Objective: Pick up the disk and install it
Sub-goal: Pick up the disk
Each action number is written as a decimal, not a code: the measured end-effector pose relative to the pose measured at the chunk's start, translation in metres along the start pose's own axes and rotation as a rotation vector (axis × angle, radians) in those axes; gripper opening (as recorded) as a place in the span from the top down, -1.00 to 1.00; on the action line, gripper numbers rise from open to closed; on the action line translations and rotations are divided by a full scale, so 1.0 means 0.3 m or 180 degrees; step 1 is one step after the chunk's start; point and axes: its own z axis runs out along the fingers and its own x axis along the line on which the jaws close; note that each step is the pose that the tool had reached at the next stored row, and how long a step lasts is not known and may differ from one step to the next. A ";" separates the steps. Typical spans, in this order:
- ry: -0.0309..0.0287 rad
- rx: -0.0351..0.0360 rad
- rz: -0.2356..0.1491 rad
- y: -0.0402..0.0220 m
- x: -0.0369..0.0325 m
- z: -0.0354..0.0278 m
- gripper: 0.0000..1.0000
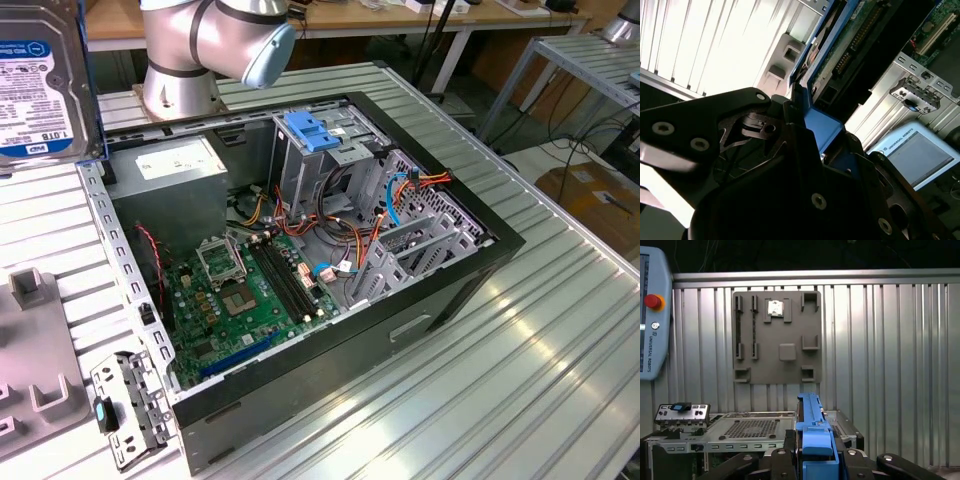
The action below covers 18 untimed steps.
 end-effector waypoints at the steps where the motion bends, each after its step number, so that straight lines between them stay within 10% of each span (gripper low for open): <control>1: 0.0000 0.0000 0.0000 -0.010 0.001 0.000 0.25; 18: 0.0000 0.0000 0.0000 -0.151 0.030 0.003 0.25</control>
